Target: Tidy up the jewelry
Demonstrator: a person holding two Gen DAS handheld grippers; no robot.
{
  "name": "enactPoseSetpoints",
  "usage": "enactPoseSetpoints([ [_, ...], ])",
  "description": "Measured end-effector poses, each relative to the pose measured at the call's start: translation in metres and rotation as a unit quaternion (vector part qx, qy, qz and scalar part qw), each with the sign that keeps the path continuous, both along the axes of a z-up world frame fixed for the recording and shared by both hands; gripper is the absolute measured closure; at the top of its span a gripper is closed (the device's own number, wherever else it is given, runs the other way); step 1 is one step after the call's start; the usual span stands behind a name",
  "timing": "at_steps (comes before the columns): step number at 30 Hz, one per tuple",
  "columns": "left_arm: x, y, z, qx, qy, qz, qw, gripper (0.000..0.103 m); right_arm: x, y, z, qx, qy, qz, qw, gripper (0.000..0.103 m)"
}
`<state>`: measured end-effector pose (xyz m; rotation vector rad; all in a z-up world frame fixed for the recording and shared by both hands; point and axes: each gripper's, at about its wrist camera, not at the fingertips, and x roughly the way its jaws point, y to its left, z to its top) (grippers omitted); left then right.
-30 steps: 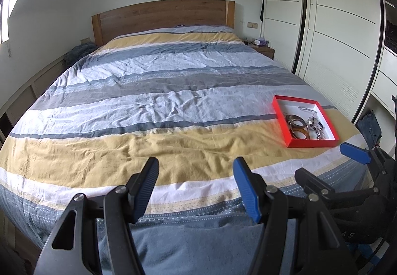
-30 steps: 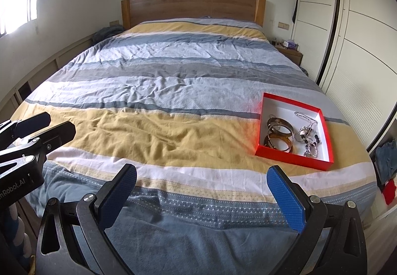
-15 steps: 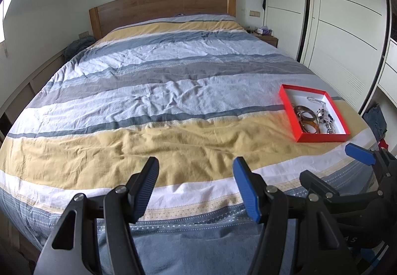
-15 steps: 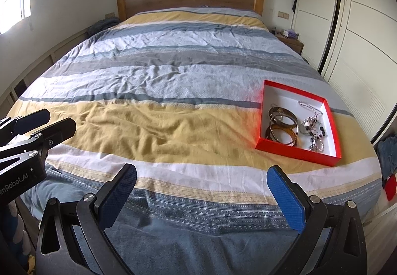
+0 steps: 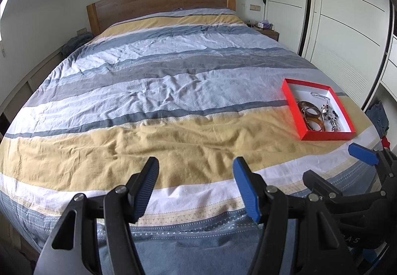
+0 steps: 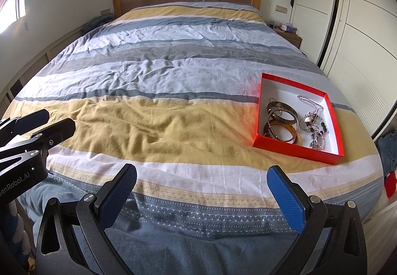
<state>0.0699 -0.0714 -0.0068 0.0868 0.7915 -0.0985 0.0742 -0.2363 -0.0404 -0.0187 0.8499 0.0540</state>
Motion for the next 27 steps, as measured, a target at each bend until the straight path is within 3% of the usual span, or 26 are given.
enactPoseSetpoints([
  [27, 0.004, -0.007, -0.003, 0.029, 0.002, 0.003, 0.9996, 0.043, 0.008, -0.011, -0.004, 0.015, -0.006, -0.005, 1.0, 0.0],
])
